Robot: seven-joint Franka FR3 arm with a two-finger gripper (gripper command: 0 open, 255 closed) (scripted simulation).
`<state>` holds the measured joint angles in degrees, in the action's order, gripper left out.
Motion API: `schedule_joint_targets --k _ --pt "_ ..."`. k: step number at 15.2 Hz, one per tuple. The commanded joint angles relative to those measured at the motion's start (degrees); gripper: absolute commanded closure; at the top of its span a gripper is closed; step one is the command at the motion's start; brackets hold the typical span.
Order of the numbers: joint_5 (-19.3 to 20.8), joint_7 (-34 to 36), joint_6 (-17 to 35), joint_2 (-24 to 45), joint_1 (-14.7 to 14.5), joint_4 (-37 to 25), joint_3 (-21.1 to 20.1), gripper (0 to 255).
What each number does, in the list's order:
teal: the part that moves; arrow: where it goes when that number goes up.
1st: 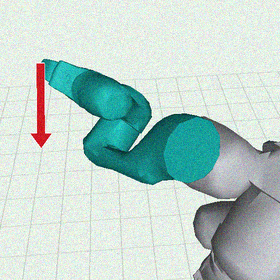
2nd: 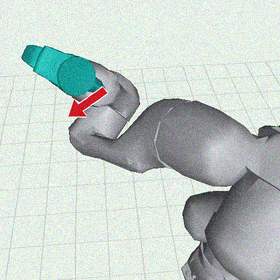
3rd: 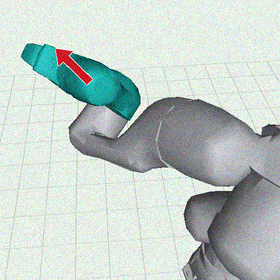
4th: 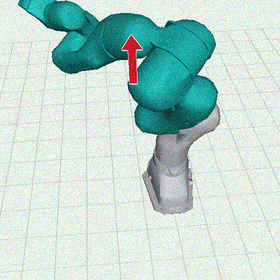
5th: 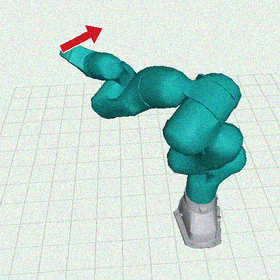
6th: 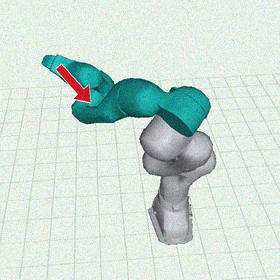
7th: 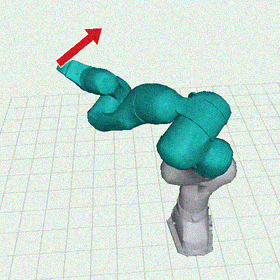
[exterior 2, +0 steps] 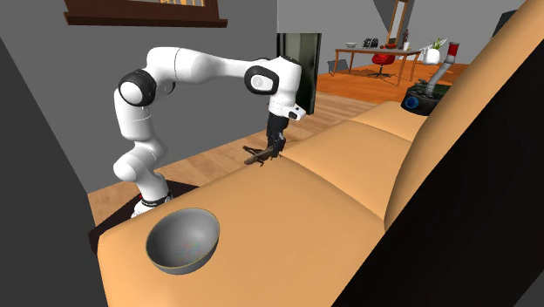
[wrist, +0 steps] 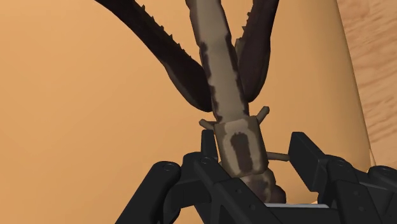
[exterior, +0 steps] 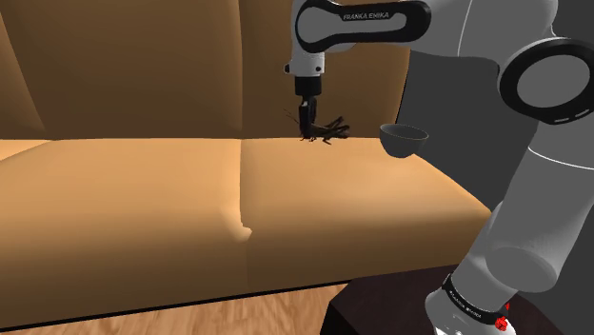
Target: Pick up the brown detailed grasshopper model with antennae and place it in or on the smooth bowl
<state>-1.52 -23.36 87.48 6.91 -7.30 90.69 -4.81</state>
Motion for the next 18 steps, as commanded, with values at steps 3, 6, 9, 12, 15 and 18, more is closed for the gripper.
schedule_joint_targets --k 3,6,9,12,15,18 --pt "0.03 0.15 -3.28 0.45 -0.03 -3.72 -0.02 255" --pt "0.06 0.25 -5.78 0.97 -0.06 -6.73 -0.04 255" --pt "0.10 0.36 -8.36 1.65 -0.10 -9.99 -0.06 255" --pt "0.15 0.49 -11.04 2.52 -0.14 -13.54 -0.08 255" --pt "0.27 -2.02 -11.04 0.16 1.33 -11.13 0.94 255" --pt "0.62 -5.91 -9.98 -3.29 3.44 -6.53 2.64 255"
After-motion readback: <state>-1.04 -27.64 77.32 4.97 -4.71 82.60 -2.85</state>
